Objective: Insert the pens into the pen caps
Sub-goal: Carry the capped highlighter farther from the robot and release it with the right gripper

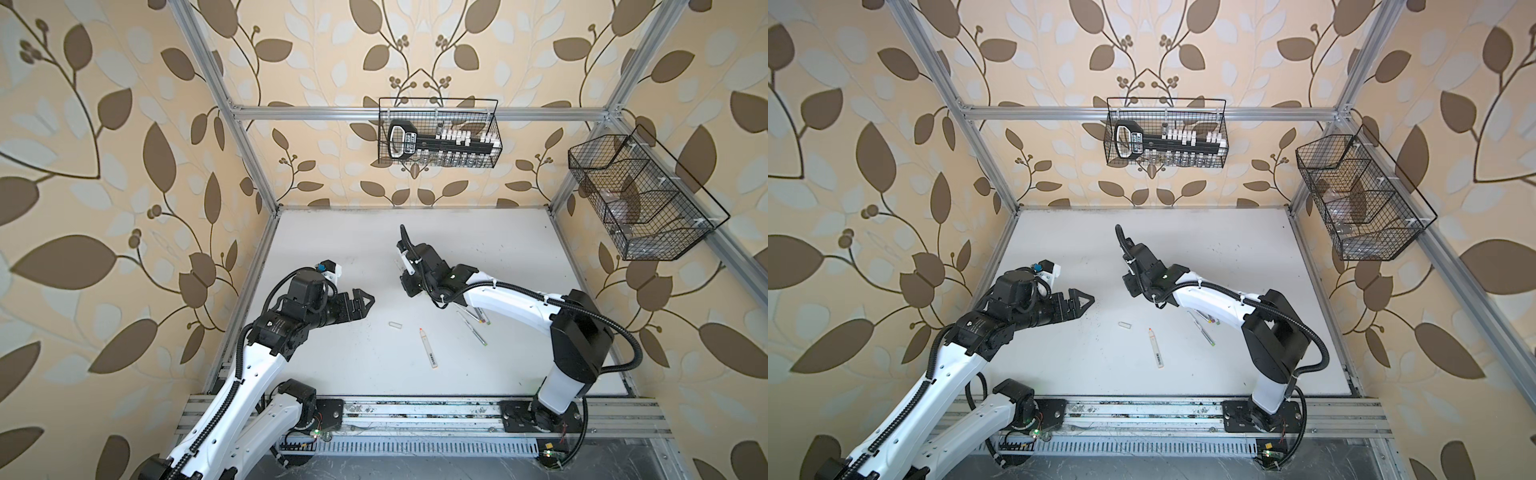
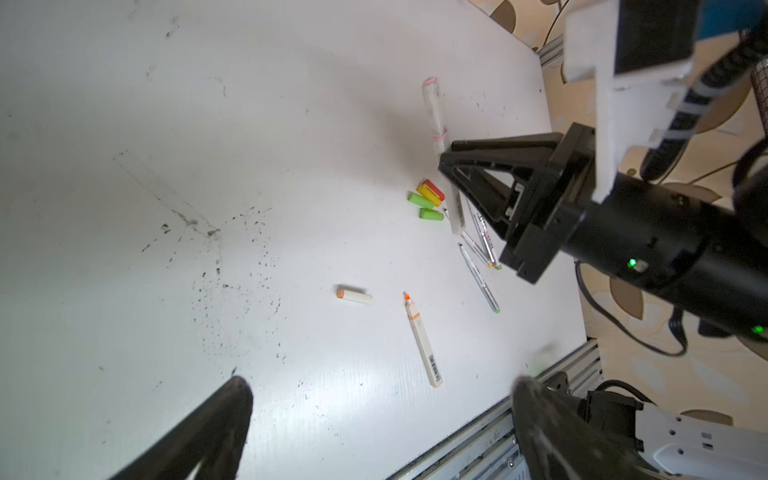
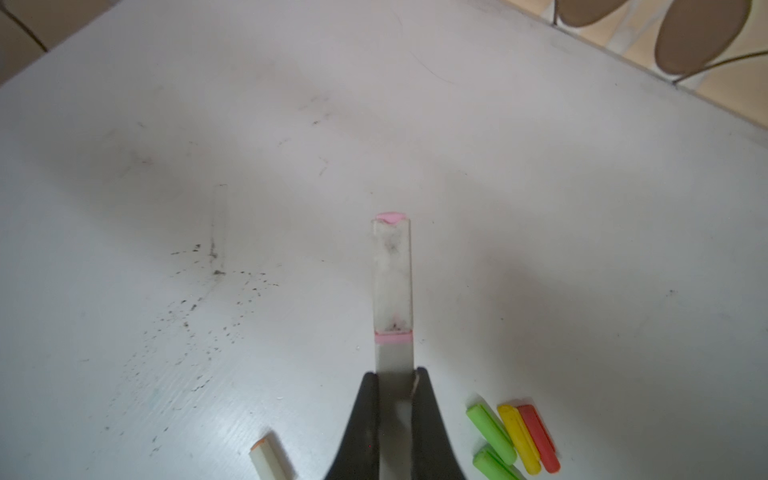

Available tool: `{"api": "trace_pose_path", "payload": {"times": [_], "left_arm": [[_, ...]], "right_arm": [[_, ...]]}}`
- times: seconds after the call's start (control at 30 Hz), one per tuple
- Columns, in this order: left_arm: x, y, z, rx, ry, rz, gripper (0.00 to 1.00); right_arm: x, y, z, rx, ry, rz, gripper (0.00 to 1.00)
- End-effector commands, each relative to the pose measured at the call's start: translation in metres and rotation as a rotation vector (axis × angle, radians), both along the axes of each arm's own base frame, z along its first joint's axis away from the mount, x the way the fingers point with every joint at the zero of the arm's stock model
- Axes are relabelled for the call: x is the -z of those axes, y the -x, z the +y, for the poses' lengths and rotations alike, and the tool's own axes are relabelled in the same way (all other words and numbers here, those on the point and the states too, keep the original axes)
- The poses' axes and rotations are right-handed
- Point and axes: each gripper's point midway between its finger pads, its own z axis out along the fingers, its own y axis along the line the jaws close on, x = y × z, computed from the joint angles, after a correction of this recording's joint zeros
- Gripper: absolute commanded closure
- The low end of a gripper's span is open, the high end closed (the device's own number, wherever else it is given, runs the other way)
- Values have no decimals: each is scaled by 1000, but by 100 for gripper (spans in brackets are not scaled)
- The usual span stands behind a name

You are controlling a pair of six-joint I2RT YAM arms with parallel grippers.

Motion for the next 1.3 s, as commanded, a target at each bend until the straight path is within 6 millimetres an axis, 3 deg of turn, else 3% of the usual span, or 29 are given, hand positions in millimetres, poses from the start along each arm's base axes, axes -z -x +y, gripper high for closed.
{"api": "trace_pose_path", "payload": {"times": [0.0, 0.17, 0.33, 0.43, 0.63, 0.77, 0.9, 1.1, 1.2, 1.27], "left_arm": [[-12, 5, 5, 19, -31, -34, 1], [-15, 9, -4, 77, -10, -34, 1], [-15, 9, -12, 121, 18, -29, 1], [-14, 10, -14, 131, 26, -28, 1], [-14, 10, -17, 146, 42, -31, 1], [-14, 10, -18, 150, 48, -31, 1], [-13, 10, -19, 150, 48, -25, 1], [-13, 10, -19, 152, 51, -26, 1], [-13, 10, -19, 151, 50, -25, 1], [-12, 9, -18, 146, 47, -24, 1]], "right_arm": [[2, -20, -40, 115, 78, 19, 94], [28, -40, -128, 264, 194, 79, 94], [53, -44, -223, 420, 280, 146, 94], [64, -43, -269, 499, 324, 176, 93], [81, -45, -337, 598, 366, 212, 91], [88, -48, -367, 643, 387, 239, 89], [93, -53, -379, 671, 367, 258, 80], [98, -56, -377, 658, 383, 278, 68], [88, -57, -374, 658, 392, 261, 66], [76, -57, -361, 635, 386, 237, 61]]}}
